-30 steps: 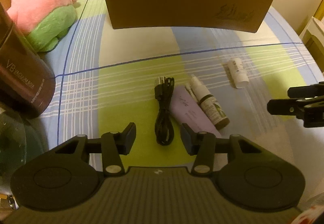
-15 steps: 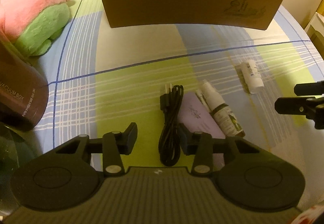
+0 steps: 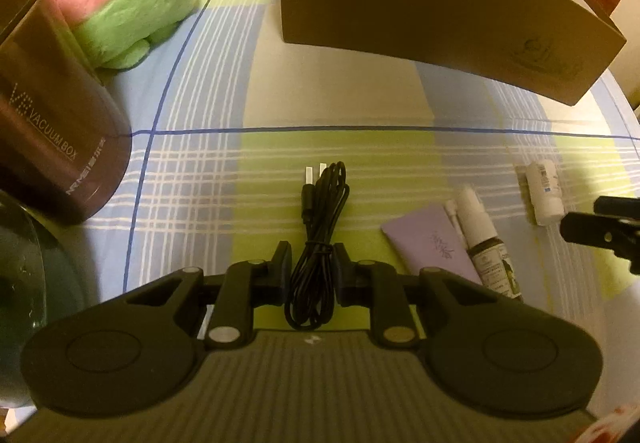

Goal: Organize rigid objects
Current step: 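Move the left gripper to the black USB cable while the right approaches the white pill bottle, then close the left gripper on the cable while the right closes on the pill bottle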

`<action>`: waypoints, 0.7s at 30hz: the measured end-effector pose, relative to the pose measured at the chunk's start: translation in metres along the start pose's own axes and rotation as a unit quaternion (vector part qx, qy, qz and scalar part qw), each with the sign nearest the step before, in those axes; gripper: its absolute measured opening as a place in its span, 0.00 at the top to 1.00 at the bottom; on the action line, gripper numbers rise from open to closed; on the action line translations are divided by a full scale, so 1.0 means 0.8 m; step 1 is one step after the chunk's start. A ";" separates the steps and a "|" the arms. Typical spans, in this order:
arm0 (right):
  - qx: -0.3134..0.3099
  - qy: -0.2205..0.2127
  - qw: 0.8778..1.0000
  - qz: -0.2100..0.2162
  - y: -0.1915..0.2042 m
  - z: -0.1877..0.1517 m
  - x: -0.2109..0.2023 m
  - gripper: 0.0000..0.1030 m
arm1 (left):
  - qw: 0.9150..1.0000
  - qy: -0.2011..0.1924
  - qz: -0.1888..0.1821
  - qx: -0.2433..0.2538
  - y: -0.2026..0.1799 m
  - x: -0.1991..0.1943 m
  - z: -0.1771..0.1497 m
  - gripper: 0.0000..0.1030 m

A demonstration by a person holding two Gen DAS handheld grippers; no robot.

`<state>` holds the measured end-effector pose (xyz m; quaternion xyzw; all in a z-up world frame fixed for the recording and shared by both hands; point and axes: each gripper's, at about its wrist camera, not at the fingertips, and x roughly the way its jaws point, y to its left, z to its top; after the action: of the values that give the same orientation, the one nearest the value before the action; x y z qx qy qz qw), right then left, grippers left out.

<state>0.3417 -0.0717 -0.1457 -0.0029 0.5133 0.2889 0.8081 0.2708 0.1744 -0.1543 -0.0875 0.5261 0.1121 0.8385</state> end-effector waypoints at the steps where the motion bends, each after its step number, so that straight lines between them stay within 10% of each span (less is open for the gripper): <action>1: -0.002 -0.002 1.000 0.001 0.001 0.001 0.003 0.24 | 1.000 0.000 0.000 0.003 0.000 0.000 0.000 0.81; 21: -0.008 0.003 1.000 -0.019 0.009 0.024 0.048 0.65 | 0.999 -0.001 -0.002 0.039 -0.023 0.015 0.021 0.82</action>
<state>0.3664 -0.0422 -0.1666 -0.0202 0.5133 0.2774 0.8119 0.2956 0.1622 -0.1572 -0.0556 0.5292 0.0899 0.8419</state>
